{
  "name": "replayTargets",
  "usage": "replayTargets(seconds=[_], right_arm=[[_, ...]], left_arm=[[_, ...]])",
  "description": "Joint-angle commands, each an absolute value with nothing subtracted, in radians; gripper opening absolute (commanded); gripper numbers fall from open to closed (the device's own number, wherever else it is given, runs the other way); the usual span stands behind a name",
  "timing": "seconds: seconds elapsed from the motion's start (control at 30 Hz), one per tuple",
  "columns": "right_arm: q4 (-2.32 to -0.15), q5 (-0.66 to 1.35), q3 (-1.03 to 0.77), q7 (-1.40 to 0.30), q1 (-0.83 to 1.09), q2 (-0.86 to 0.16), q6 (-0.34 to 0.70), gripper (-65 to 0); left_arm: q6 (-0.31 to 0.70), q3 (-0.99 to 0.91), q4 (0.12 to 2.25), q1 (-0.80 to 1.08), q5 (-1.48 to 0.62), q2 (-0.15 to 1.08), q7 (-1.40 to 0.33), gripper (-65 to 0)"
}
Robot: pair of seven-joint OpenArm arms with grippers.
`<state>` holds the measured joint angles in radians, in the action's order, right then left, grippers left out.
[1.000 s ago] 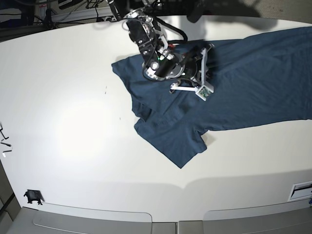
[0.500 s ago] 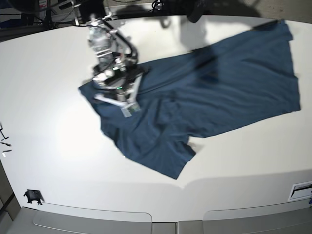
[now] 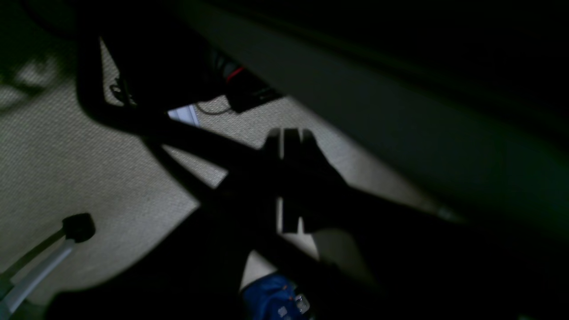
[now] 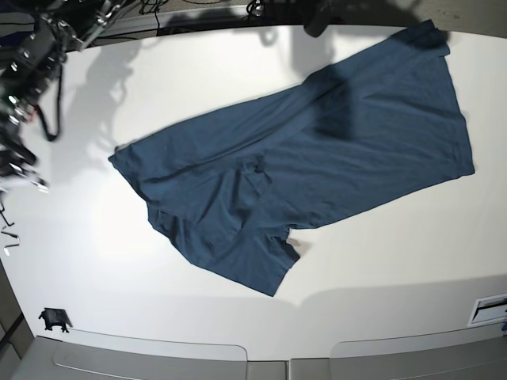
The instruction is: Fold the T-shirt properly
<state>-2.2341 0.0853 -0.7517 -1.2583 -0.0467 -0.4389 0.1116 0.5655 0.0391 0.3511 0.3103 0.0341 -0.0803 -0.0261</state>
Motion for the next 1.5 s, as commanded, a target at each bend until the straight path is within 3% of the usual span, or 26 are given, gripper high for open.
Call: replayTargets(seconds=[0.0,0.27,0.4,0.87,1.1,1.23,1.33,1.47], right_arm=[[-2.289,0.104,-0.820,-1.240,-0.052,-0.484,0.112,-65.0],[-2.356,0.228,-1.483,-1.309,0.047,-0.725,0.110,-65.0],[-2.356,0.018,-1.478,-1.279,0.137,-0.772,0.084,-65.0],[-2.356,-0.001,-1.478,-1.269,0.138,-0.779,0.085,-65.0],[-2.356,-0.001,-1.478,-1.140,0.138,-0.778,0.085,-65.0],[-2.356,0.001,-1.478,-1.179,0.138,-0.778,0.085,-65.0],[-2.356,0.031,-1.478,-1.310,0.138,-0.774,0.085,-65.0],[-2.356,0.160,-1.478,-1.396,0.139,-0.707,0.086,-65.0]], left_arm=[[0.592,0.041,0.353,0.319,0.036,-0.094,-0.022,-65.0],[0.592,0.041,0.353,0.319,0.035,-0.094,-0.021,-65.0],[0.592,0.041,0.353,0.331,0.033,-0.094,-0.012,-65.0],[0.592,0.041,0.353,0.333,0.034,-0.094,0.028,-65.0],[0.592,0.041,0.353,0.333,0.033,-0.094,0.028,-65.0],[0.592,0.041,0.353,0.333,0.033,-0.094,0.028,-65.0],[0.592,0.041,0.353,0.333,0.033,-0.094,0.028,-65.0],[0.592,0.041,0.353,0.333,0.033,-0.094,0.028,-65.0]])
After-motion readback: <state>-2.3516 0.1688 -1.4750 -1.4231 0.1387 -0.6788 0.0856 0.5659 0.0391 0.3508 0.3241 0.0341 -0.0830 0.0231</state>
